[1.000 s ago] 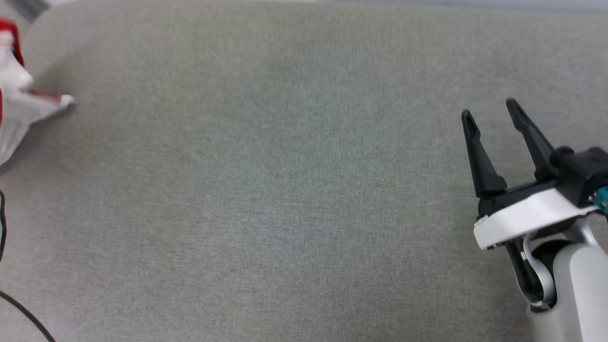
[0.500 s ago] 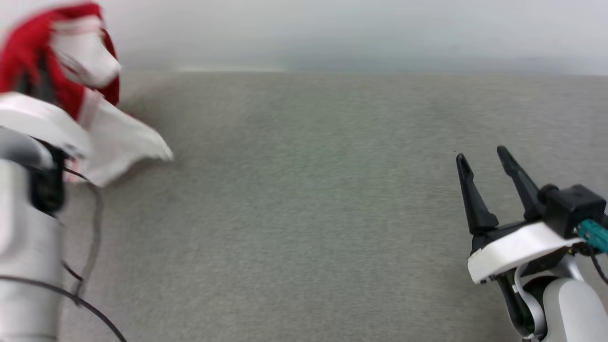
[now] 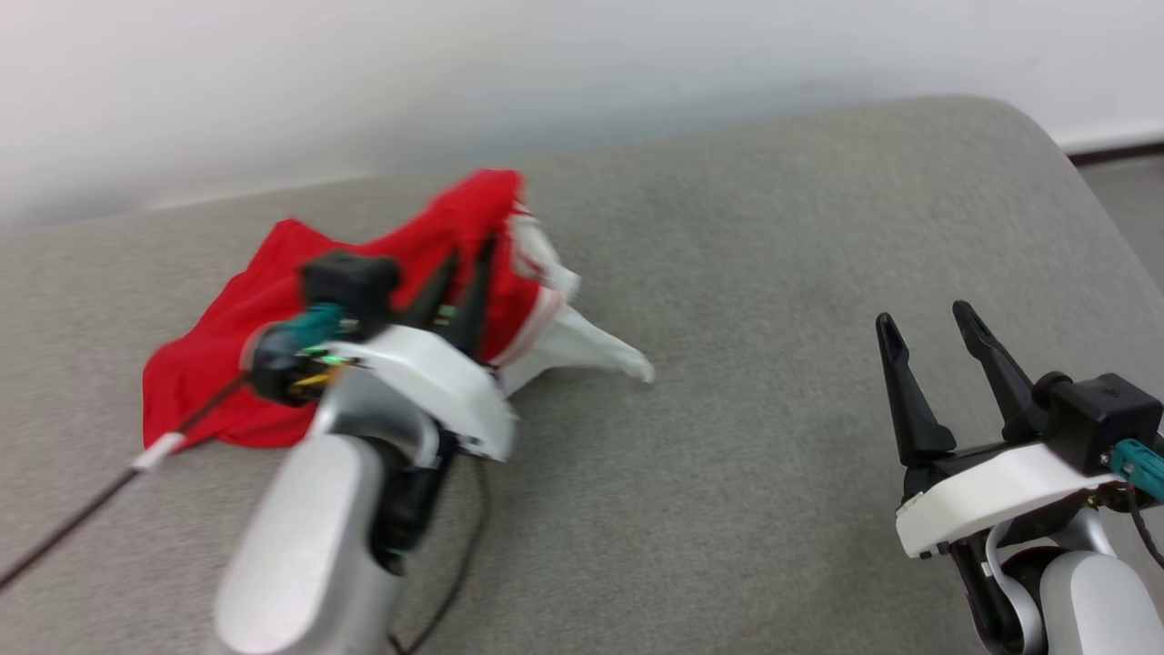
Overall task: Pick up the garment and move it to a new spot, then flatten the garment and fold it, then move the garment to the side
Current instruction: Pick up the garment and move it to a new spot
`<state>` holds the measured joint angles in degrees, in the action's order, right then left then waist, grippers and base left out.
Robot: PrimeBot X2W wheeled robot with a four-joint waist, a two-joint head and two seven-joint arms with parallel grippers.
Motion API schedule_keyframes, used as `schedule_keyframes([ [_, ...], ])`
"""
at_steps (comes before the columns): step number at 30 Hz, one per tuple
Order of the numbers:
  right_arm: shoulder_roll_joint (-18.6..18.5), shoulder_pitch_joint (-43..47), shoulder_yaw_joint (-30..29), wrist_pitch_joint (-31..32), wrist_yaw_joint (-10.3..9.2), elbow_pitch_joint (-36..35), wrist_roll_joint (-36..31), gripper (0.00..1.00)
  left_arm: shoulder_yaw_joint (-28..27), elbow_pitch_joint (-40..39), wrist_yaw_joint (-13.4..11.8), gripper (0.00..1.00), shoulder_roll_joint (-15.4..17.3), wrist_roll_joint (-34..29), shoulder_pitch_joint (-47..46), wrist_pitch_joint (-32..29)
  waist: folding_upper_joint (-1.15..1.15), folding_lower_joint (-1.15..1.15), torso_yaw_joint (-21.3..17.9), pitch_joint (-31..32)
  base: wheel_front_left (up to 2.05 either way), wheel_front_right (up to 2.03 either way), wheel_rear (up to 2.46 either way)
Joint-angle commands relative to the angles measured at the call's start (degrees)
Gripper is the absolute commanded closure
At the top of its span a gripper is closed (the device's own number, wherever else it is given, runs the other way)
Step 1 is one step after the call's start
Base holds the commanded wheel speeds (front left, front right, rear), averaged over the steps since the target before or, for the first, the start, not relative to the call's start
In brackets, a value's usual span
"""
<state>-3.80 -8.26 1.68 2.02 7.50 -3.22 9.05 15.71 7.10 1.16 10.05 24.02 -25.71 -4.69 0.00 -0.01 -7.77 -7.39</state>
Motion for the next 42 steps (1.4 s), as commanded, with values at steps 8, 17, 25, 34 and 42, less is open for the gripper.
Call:
schedule_keyframes([
  [8, 0.8, -1.5, 0.3, -1.6, -0.02, -0.1, 1.1, 0.00, 12.8, 3.2, 3.6, 1.00, -4.5, -2.1, 2.1, -3.1, 0.00, 0.01, -6.0, -7.6, 0.00, 0.00, 0.00],
  [17, 0.9, -2.4, 0.5, -3.0, -0.03, 2.1, 1.6, 0.00, 21.2, 8.3, 5.4, 1.00, -4.9, -2.8, 5.8, -2.3, 0.00, 0.01, -6.3, -7.7, 0.00, 0.00, 0.00],
  [25, 0.9, -0.6, -0.1, -2.0, -0.02, 2.9, 0.7, 0.00, 18.7, 7.0, 4.1, 0.00, -6.0, -1.3, 5.2, 7.3, 0.00, 0.01, -2.5, -1.9, 0.00, 0.00, 0.00],
  [34, 0.9, 2.7, -1.1, 0.4, -0.02, 2.7, 0.2, 0.00, 10.8, 5.7, -2.5, 0.00, -3.4, -1.3, 7.6, 16.8, 0.00, 0.01, 2.5, 3.6, 0.00, 0.00, 0.00],
  [42, 0.8, 5.3, -2.3, 1.6, -0.02, 2.2, 0.2, 0.00, 3.3, 4.1, -7.4, 0.00, 1.7, -0.5, 13.4, 19.0, 0.00, 0.01, 5.7, 6.3, 0.00, 0.00, 0.00],
])
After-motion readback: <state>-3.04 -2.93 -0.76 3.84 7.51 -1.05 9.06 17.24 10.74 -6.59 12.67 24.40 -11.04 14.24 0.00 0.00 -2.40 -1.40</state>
